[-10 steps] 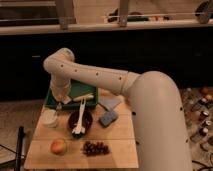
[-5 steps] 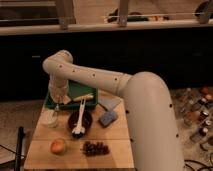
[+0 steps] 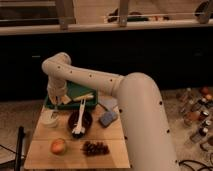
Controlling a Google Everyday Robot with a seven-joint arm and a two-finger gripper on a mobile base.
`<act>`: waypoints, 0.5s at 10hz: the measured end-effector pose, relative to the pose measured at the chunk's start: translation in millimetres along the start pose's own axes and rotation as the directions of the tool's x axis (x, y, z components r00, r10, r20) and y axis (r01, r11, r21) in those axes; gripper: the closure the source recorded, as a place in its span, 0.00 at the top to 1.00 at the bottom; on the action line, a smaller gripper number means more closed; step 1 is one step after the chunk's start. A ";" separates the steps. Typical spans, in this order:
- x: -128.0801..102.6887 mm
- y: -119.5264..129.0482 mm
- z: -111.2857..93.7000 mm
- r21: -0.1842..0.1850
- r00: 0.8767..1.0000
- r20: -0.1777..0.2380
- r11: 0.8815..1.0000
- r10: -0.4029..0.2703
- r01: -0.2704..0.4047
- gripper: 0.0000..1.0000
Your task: Place fork in paper cup
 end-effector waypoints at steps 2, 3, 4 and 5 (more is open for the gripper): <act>-4.6 -0.1 -3.4 -0.007 1.000 -0.007 1.000 -0.017 0.017 0.00; -9.0 -3.4 -5.3 -0.008 0.999 -0.012 1.000 -0.031 0.030 0.00; -13.6 -7.7 -6.9 -0.010 0.999 -0.017 0.999 -0.040 0.040 0.00; -20.3 -12.6 -8.1 -0.015 0.998 -0.021 0.998 -0.053 0.053 0.00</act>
